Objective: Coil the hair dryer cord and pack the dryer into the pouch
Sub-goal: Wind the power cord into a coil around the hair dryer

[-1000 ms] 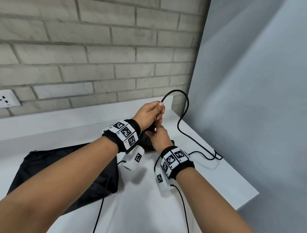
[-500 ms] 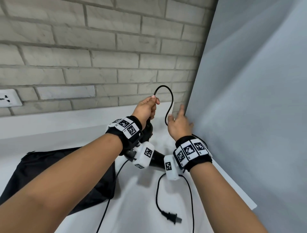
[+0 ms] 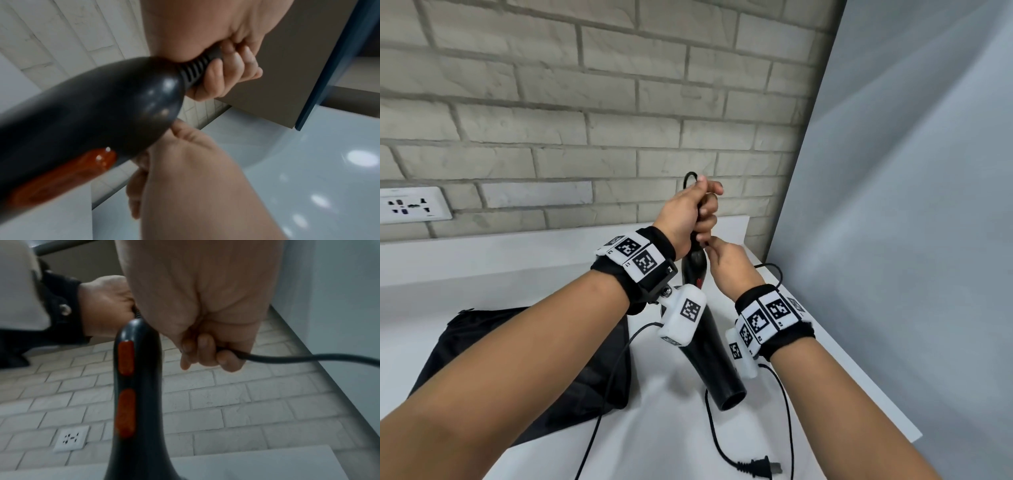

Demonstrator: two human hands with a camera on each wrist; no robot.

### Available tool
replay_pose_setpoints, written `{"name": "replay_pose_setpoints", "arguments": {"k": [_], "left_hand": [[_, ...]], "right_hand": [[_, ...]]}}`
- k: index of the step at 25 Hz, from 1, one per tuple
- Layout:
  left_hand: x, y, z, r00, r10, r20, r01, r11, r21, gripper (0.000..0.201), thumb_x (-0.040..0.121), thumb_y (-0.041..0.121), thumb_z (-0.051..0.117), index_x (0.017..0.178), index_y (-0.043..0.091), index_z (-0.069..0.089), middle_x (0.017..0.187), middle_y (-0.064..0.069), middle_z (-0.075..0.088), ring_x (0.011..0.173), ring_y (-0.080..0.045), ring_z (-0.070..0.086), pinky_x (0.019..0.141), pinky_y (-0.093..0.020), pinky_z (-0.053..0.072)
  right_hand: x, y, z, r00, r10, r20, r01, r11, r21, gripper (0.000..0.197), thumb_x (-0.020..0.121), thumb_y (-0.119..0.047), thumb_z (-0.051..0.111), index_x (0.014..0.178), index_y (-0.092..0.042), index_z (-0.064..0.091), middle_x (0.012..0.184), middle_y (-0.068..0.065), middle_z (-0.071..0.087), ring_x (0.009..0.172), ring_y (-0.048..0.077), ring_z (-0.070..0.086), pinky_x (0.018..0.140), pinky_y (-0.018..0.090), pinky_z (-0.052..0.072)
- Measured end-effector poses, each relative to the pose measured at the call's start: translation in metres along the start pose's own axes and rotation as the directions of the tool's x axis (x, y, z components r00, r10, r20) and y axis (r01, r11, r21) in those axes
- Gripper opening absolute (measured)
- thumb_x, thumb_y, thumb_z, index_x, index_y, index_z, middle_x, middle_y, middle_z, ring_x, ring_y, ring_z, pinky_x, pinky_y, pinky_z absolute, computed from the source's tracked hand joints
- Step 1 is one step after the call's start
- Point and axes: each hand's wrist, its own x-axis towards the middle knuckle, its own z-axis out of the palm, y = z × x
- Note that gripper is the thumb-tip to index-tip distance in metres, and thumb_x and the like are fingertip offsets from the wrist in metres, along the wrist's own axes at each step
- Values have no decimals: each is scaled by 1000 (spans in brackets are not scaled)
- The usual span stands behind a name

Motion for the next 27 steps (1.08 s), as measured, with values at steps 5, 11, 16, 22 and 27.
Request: {"name": "replay_pose_setpoints", "arguments": {"k": [5, 11, 16, 22, 27], "left_hand": [[4, 20, -13, 990, 82, -116, -90, 993, -69, 44, 101, 37, 17, 76, 17, 48, 42, 9, 48, 42, -6, 50, 46, -18, 38], [8, 28, -35, 984, 121, -130, -114, 992, 60, 48, 100, 42, 12, 95, 28, 57, 70, 19, 70, 85, -9, 68, 75, -34, 42], [9, 17, -35, 996, 81, -36, -70, 968, 240, 48, 98, 46, 18, 89, 16, 55, 73, 9, 74, 73, -19, 65, 65, -29, 42], [3, 24, -31, 982, -67, 179, -5, 928, 373, 75, 92, 53, -11, 82, 17, 54, 48, 4, 57, 28, -7, 39, 33, -15, 18], [5, 30, -37, 916, -197, 350, 122, 967, 225, 81, 90, 57, -7, 59, 14, 55, 28, 11, 28, 24, -2, 19, 38, -20, 7]], "right_hand": [[-19, -8, -3, 974, -213, 80, 221, 969, -110, 31, 94, -12, 36, 123, -9, 47, 114, 16, 61, 105, 31, 55, 83, 31, 41], [-41, -16, -17, 919, -339, 203, 383, 888, -253, 28, 94, -19, 34, 112, -14, 54, 113, 2, 63, 100, 23, 57, 72, 17, 25], [-15, -53, -33, 835, -546, -61, 537, 835, -121, 32, 85, -28, 32, 88, -11, 59, 87, -1, 60, 88, 19, 53, 81, 35, 38], [40, -67, -49, 858, -385, -339, 440, 892, 100, 21, 86, -10, 42, 86, -3, 63, 84, 3, 55, 79, 10, 51, 76, 8, 37], [52, -35, -39, 920, -189, -344, 321, 867, 381, 24, 91, -4, 42, 103, -3, 64, 92, -2, 63, 83, -8, 57, 83, 12, 42]]}}
